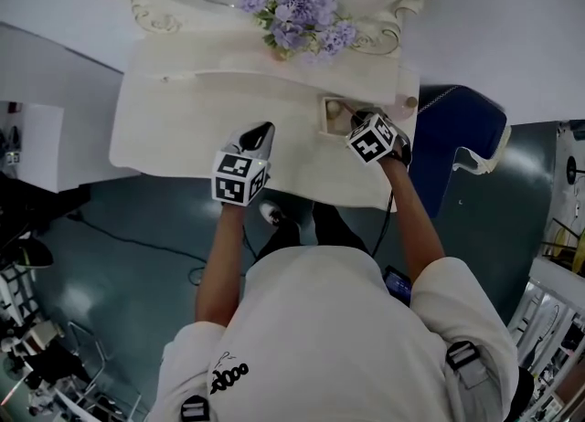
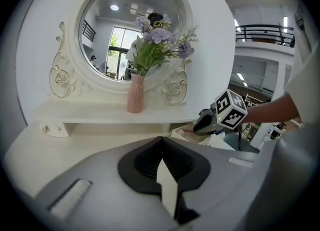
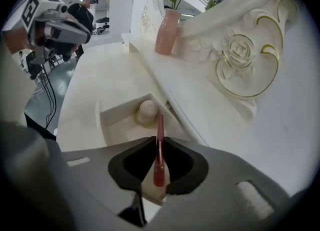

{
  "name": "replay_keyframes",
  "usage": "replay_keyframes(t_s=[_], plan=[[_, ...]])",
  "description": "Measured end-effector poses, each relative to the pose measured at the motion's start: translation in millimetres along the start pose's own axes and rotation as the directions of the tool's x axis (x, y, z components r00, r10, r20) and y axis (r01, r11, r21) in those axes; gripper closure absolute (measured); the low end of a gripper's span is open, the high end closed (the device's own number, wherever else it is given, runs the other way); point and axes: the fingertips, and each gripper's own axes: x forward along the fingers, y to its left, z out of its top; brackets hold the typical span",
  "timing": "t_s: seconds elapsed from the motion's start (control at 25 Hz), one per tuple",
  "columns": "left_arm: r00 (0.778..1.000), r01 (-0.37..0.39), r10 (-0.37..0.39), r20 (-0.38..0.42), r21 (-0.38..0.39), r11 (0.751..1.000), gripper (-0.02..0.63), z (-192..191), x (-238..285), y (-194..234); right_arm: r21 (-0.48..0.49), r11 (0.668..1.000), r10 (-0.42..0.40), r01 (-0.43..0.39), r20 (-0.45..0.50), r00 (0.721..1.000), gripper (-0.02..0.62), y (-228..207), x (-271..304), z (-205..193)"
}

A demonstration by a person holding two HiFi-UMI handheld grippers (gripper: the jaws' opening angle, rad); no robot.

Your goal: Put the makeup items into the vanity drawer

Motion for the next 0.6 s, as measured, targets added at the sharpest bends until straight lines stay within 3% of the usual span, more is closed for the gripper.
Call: replay_keyframes(t_s=[0.36,0.48,0.6], plan=[[1.0,-0.028,0.028,0.0,-0.015,0.999,0.589,-3,-2,12,0.057,0.998,0.02,-0.022,0.035,0.999,0.476,1,3,9],[0.999,-0.048,0.048,0.014,-0.017,0.999,0.589,0,-9,20,0.107,0.994,-0.012,-0.003,0.141,0.99,0.503,-4,-14,28],[0.995,-0.088,0.089,0.038,-0.024,0.996,0.589,6,-21,37,0.149,0.989,-0.036,-0.009,0.296,0.955,0.576,-3,-39,63]])
